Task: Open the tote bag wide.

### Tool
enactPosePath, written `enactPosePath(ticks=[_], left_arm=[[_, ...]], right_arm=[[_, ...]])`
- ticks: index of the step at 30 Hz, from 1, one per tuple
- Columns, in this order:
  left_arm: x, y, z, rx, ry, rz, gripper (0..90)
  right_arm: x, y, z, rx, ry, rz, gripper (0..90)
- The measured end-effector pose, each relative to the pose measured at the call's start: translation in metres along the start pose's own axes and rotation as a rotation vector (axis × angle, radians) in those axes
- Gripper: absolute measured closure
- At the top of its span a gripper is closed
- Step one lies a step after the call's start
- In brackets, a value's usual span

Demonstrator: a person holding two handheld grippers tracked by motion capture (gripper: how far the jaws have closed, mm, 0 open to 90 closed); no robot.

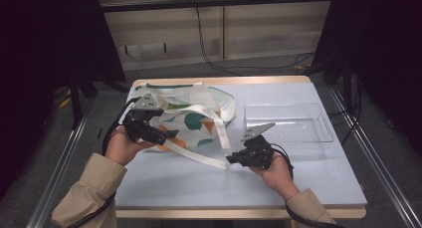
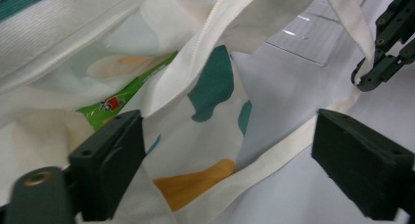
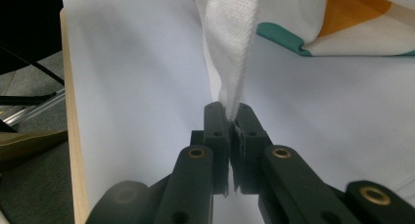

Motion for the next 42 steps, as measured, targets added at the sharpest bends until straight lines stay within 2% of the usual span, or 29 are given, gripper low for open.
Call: enactPosePath(ticks=[1,2,4,6,7,8,9,10,11,14,18,19,20,21,24,27,28,29,30,32,37,41,42], left_arm=[[0.000,0.001,0.000,-0.020,0.015,0.002,15.6],[-0.001,0.001,0.000,-0.025,0.010,0.003,18.1],[-0.002,0.001,0.001,-0.022,0.009,0.010,22.0],[-0.004,0.000,0.002,-0.023,-0.002,0.016,30.1],[-0.004,0.000,0.002,-0.016,-0.004,0.016,30.1],[-0.004,0.001,0.003,-0.028,0.002,0.023,36.6],[-0.004,0.002,0.003,-0.032,0.004,0.026,36.6],[-0.004,0.001,0.004,-0.016,-0.008,0.024,38.0],[-0.004,0.003,0.005,-0.017,-0.008,0.023,42.4],[-0.003,0.004,0.005,-0.020,-0.011,0.023,46.5],[-0.004,0.004,0.005,-0.003,-0.016,0.024,49.5],[-0.003,0.004,0.005,-0.029,0.000,0.029,53.1],[-0.003,0.004,0.005,-0.029,0.000,0.029,53.6],[-0.004,0.002,0.006,-0.011,-0.003,0.024,54.8],[-0.005,0.003,0.007,-0.006,-0.001,0.031,58.9],[-0.005,0.003,0.007,-0.011,0.004,0.031,65.1],[-0.006,0.004,0.009,-0.004,-0.003,0.054,68.4],[-0.006,0.003,0.009,-0.012,0.006,0.058,70.4],[-0.006,0.003,0.009,-0.012,0.006,0.058,72.7],[-0.008,0.001,0.011,-0.020,0.020,0.079,76.6],[-0.012,-0.001,0.015,-0.021,0.030,0.109,89.4],[-0.011,-0.003,0.017,-0.015,0.037,0.125,90.0],[-0.010,-0.002,0.018,-0.032,0.049,0.127,90.0]], right_arm=[[0.000,0.000,0.000,-0.003,-0.002,-0.001,86.4],[0.000,0.001,0.000,-0.003,-0.001,-0.002,86.2],[0.001,0.001,0.001,0.000,-0.002,-0.001,86.1],[0.001,0.002,0.001,-0.001,-0.002,0.001,85.7],[0.002,0.002,0.001,-0.002,-0.003,0.000,85.8],[0.002,0.002,0.001,0.006,-0.001,0.001,85.6],[0.002,0.002,0.001,0.006,-0.001,0.001,85.6],[0.002,0.002,0.001,0.004,-0.004,0.001,85.5],[0.002,0.002,0.001,0.007,-0.002,0.003,85.0],[0.003,0.002,0.000,0.003,-0.007,0.006,82.4],[0.006,0.001,-0.003,-0.002,-0.017,0.013,78.9],[0.008,0.002,-0.006,0.000,-0.023,0.024,71.7],[0.009,0.001,-0.007,0.001,-0.025,0.029,69.6],[0.010,0.001,-0.008,0.003,-0.029,0.033,67.2],[0.012,-0.001,-0.011,-0.004,-0.039,0.070,53.1],[0.016,-0.005,-0.015,-0.024,-0.067,0.094,43.9],[0.019,-0.007,-0.017,-0.024,-0.077,0.106,40.9],[0.021,-0.008,-0.019,-0.020,-0.089,0.121,38.2],[0.021,-0.008,-0.019,-0.020,-0.089,0.121,38.2],[0.027,-0.011,-0.024,-0.025,-0.117,0.156,33.1],[0.031,-0.013,-0.034,-0.022,-0.134,0.172,29.6],[0.031,-0.013,-0.038,-0.014,-0.138,0.170,28.1],[0.031,-0.012,-0.039,-0.013,-0.141,0.169,27.7]])
Point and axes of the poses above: each handheld gripper's, and its own axes: x roughly backward along the jaws, z roughly out of its underside, y roughly to its left, the point moved 1 cm from there along -x, roughly forward along the jaws
